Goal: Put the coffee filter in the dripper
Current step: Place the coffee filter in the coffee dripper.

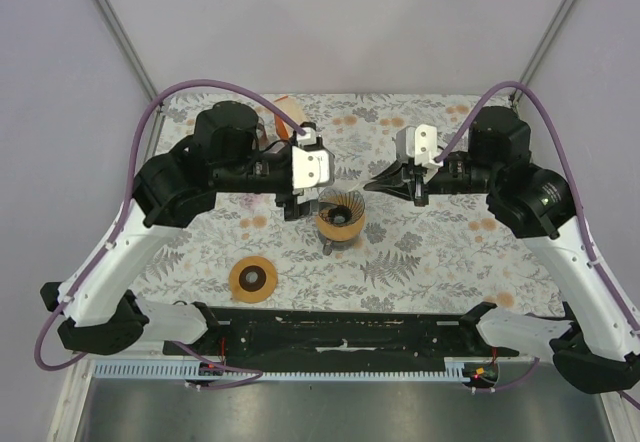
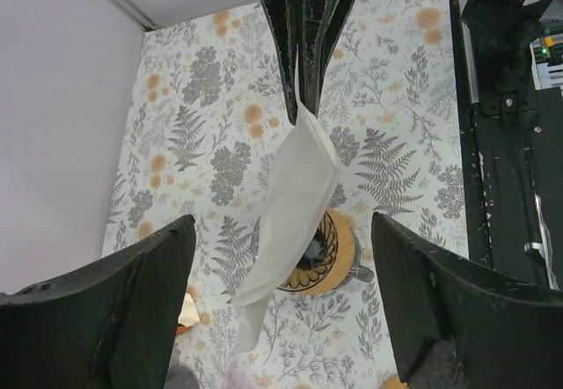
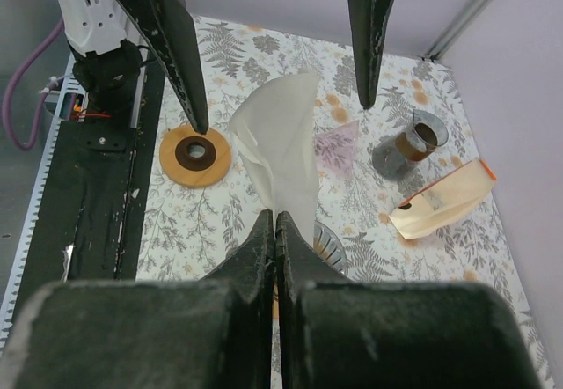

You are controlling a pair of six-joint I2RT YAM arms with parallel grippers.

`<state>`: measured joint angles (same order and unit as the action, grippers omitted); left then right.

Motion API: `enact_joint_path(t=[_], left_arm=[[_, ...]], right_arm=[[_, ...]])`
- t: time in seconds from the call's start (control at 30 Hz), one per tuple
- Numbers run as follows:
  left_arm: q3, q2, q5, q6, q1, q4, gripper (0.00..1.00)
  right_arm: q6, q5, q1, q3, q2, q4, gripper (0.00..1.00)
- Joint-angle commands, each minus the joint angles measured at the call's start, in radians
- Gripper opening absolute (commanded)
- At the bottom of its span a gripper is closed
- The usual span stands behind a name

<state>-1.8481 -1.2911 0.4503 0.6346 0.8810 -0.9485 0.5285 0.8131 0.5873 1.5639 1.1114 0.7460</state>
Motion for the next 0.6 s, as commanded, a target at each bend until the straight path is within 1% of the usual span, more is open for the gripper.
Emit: enact_joint_path(t=[0.0, 0.03, 0.07, 0.1, 0.17, 0.2, 0.27, 0.33, 0.53, 0.57], left_arm=[[0.024, 0.013, -0.011, 0.028, -0.001, 0.031, 0.85], [0.030, 0.015, -0.016, 0.024, -0.002, 0.034, 0.82], [0.041, 0.015, -0.016, 0.019, -0.004, 0.040, 0.74], [0.053, 0.019, -0.022, -0.001, -0.004, 0.056, 0.61], [0.078, 0.026, -0.050, -0.025, -0.002, 0.071, 0.25], [0.088, 0.033, -0.070, -0.033, -0.002, 0.082, 0.02], [0.125, 0.053, -0.123, -0.068, -0.016, 0.112, 0.02], [0.173, 0.082, -0.160, -0.113, -0.043, 0.149, 0.02], [0.311, 0.160, -0.173, -0.199, -0.100, 0.217, 0.02], [0.329, 0.170, -0.189, -0.208, -0.106, 0.224, 0.02]], right_arm=[[0.002, 0.048, 0.003, 0.022, 0.010, -0.046, 0.00], [-0.011, 0.040, 0.002, 0.025, 0.014, -0.060, 0.00], [-0.024, 0.032, 0.002, 0.025, 0.019, -0.071, 0.00], [-0.034, 0.026, 0.002, 0.030, 0.024, -0.083, 0.00], [-0.056, -0.018, 0.002, 0.039, 0.025, -0.096, 0.00], [-0.059, -0.050, 0.002, 0.042, 0.024, -0.100, 0.00], [-0.056, -0.124, -0.001, 0.042, 0.008, -0.099, 0.00], [-0.044, -0.155, -0.017, 0.033, -0.018, -0.099, 0.00], [-0.061, -0.100, -0.026, 0.044, -0.013, -0.111, 0.00], [-0.074, -0.113, -0.024, 0.038, -0.012, -0.120, 0.06]])
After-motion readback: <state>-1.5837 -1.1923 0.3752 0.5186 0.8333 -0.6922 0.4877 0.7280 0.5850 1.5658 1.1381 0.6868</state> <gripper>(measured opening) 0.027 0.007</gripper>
